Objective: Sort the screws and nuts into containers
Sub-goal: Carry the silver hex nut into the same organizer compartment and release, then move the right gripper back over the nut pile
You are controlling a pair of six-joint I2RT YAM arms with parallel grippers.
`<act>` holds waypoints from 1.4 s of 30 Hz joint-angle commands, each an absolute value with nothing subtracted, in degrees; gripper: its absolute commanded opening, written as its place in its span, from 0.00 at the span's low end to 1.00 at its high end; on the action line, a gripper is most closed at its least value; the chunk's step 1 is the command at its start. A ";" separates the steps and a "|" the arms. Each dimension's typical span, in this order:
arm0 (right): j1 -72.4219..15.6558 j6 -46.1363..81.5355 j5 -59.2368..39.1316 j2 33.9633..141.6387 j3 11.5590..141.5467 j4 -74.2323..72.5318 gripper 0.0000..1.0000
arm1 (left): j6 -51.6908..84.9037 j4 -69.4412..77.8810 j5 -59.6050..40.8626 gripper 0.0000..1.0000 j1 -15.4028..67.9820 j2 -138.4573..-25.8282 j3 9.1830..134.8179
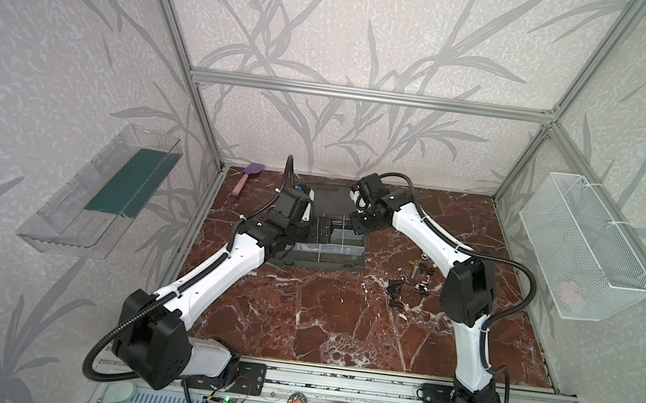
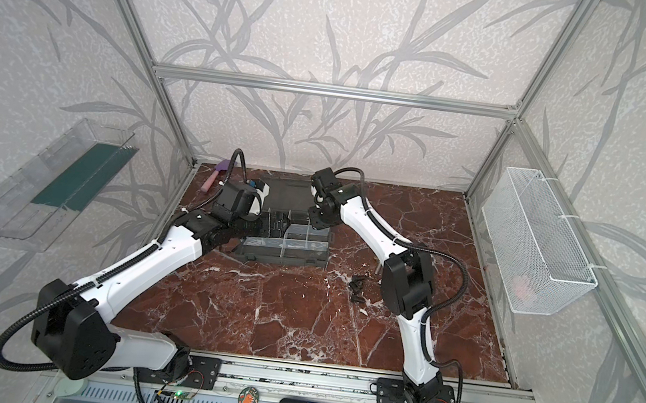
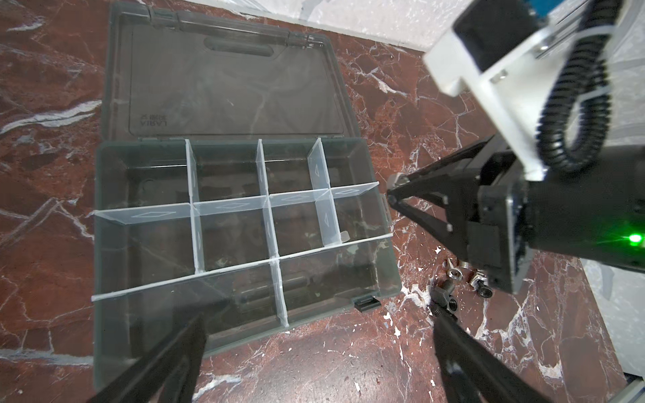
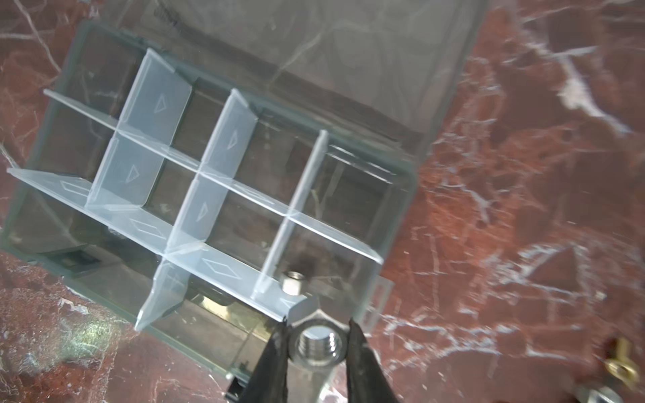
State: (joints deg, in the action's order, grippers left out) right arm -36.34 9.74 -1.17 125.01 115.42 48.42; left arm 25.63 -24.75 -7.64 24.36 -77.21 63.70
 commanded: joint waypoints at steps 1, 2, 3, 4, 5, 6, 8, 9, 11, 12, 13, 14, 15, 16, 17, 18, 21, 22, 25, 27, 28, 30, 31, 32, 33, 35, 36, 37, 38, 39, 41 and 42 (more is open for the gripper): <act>-37.16 10.83 -1.75 128.40 117.54 51.90 0.18 | 26.19 -23.51 -8.27 1.00 23.33 -75.98 62.07; -37.09 10.81 -1.63 128.87 117.57 52.04 0.18 | 26.24 -23.09 -8.34 0.99 23.07 -75.88 61.69; -37.11 10.89 -1.29 129.21 117.51 52.23 0.18 | 26.40 -22.66 -8.39 1.00 22.87 -75.70 61.28; -37.13 10.86 -0.99 129.41 117.36 52.44 0.19 | 26.66 -21.99 -8.73 1.00 22.64 -75.65 60.81; -37.09 10.81 -0.71 129.54 117.00 52.53 0.20 | 26.93 -21.32 -9.03 0.99 22.48 -75.60 60.33; -37.10 10.76 -0.68 129.70 116.62 52.51 0.21 | 27.22 -20.89 -9.44 1.00 22.36 -75.80 60.05; -37.12 10.80 -0.79 129.62 115.49 52.13 0.25 | 27.51 -20.71 -10.33 0.99 22.23 -76.26 60.02; -37.16 10.81 -0.79 129.56 115.07 51.92 0.28 | 27.59 -20.71 -10.54 0.99 22.15 -76.44 60.11; -37.15 10.81 -0.71 129.63 114.48 51.64 0.32 | 27.68 -20.65 -10.77 0.99 22.12 -76.64 60.12; -37.16 10.81 -0.64 129.62 114.37 51.67 0.34 | 27.69 -20.57 -10.76 0.99 22.14 -76.64 60.16; -37.12 10.77 -0.55 129.59 114.35 51.66 0.36 | 27.69 -20.45 -10.81 1.00 22.11 -76.64 60.03; -37.05 10.64 -0.53 129.58 114.35 51.67 0.37 | 27.69 -20.44 -10.82 1.00 22.10 -76.64 60.07; -37.09 10.61 -0.44 129.61 114.35 51.61 0.39 | 27.59 -20.37 -10.80 0.99 22.01 -76.64 60.01; -37.09 10.46 -0.38 129.60 114.45 51.67 0.40 | 27.60 -20.36 -10.84 1.00 22.06 -76.63 59.94; -37.01 10.36 -0.27 129.56 114.52 51.63 0.41 | 27.60 -20.28 -10.97 1.00 22.06 -76.57 59.94; -37.07 10.21 -0.18 129.63 114.69 51.75 0.42 | 27.59 -20.21 -11.00 1.00 22.05 -76.55 59.86; -36.84 10.09 -0.01 129.08 115.17 52.07 0.43 | 27.42 -19.74 -11.51 0.99 22.06 -76.38 59.69; -36.70 10.01 0.00 128.67 115.25 52.04 0.43 | 27.34 -19.41 -11.73 1.00 22.06 -76.29 59.53; -35.81 9.89 0.00 126.77 115.14 52.16 0.44 | 27.16 -18.18 -12.67 0.99 22.06 -75.77 59.03; -34.77 9.69 0.21 124.94 114.70 52.28 0.45 | 27.32 -17.36 -13.31 1.00 22.15 -75.61 58.72; -34.16 9.51 0.49 123.73 114.16 52.21 0.46 | 27.57 -16.87 -13.74 0.99 22.18 -75.67 58.71; -32.64 9.26 1.11 121.33 112.73 51.82 0.46 | 28.15 -16.79 -14.44 0.99 22.58 -76.06 59.46; -31.69 9.14 1.39 119.86 111.47 51.30 0.47 | 28.28 -16.94 -14.80 0.99 22.89 -76.40 60.25; -30.64 9.13 1.75 118.39 109.89 50.53 0.47 | 28.38 -17.24 -15.09 0.99 23.25 -76.82 61.20; -29.68 9.21 2.05 117.08 108.47 49.88 0.47 | 28.39 -17.48 -15.26 0.99 23.59 -77.28 62.10; -27.18 9.75 2.75 114.30 104.51 48.11 0.48 | 28.15 -18.06 -14.80 0.99 24.92 -78.45 64.21; -25.95 10.09 3.04 113.29 102.85 47.40 0.48 | 27.84 -18.40 -14.38 1.00 25.68 -79.14 65.31; -24.58 10.77 3.32 112.07 100.92 46.65 0.48 | 27.26 -18.65 -13.96 0.99 26.67 -80.13 66.60; -23.00 11.31 3.42 111.18 98.99 45.81 0.48 | 26.55 -18.92 -13.45 1.00 27.81 -81.28 67.92; -21.42 11.87 3.43 110.34 97.22 45.10 0.48 | 25.85 -19.13 -13.03 0.99 29.08 -82.54 69.43; -18.46 12.66 3.77 109.40 94.11 43.84 0.48 | 25.22 -19.63 -12.42 0.99 31.41 -85.38 72.36; -17.10 13.19 3.54 109.16 92.61 43.04 0.48 | 24.98 -19.82 -12.39 1.00 32.72 -87.07 73.94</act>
